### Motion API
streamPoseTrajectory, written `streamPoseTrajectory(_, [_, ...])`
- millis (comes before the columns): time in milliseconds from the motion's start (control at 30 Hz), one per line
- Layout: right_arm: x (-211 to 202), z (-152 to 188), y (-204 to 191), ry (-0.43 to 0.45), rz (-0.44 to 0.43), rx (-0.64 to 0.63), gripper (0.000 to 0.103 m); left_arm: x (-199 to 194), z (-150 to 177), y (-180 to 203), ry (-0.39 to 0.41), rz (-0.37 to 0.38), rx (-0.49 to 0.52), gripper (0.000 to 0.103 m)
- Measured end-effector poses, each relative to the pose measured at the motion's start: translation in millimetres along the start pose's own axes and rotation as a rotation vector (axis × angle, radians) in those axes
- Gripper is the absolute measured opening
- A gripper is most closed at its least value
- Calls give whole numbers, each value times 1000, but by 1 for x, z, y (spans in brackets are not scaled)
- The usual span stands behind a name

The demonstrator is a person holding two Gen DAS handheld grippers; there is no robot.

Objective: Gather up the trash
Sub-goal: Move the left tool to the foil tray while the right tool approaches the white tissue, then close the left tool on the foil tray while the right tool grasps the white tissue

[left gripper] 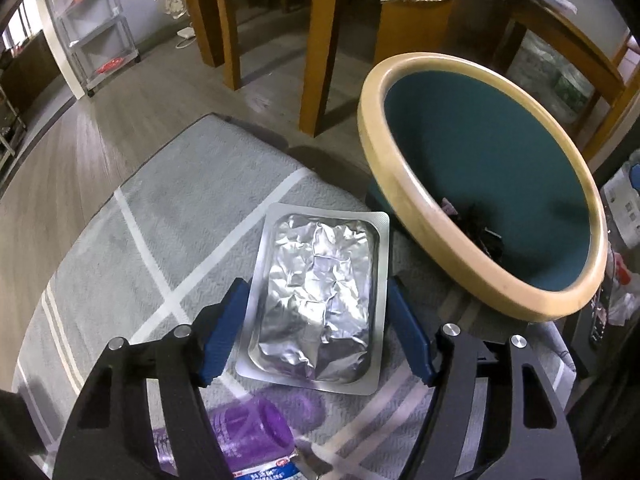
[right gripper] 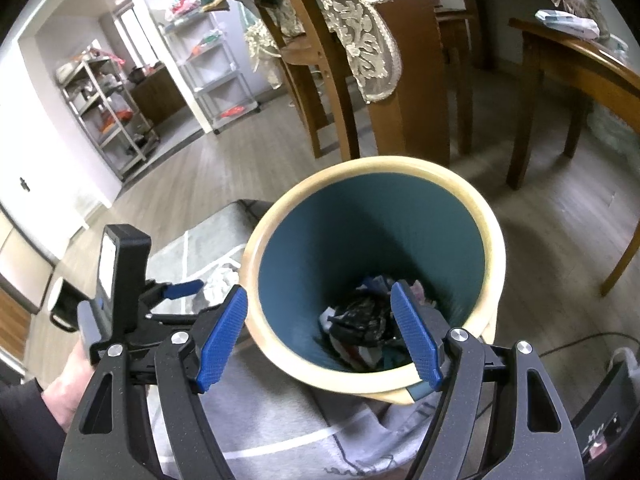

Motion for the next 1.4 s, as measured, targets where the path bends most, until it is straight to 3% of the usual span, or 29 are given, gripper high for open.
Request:
streamPoseTrajectory(567, [11, 19, -45, -51, -100, -75, 75, -81, -9, -38, 186, -27, -193, 69])
streamPoseTrajectory(1400, [39, 87, -170, -196, -370, -349, 75, -199, 66, -120, 275, -193, -445, 69])
Point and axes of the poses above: each gripper's, at about its wrist camera, not at the fingertips, and x roughly the way its jaws point, y to its right, z to its underside, the point moved 9 cm from there along x, roughly the way its jaws point, and after that the axes turned 11 degrees about y, right-handed, at the moved point
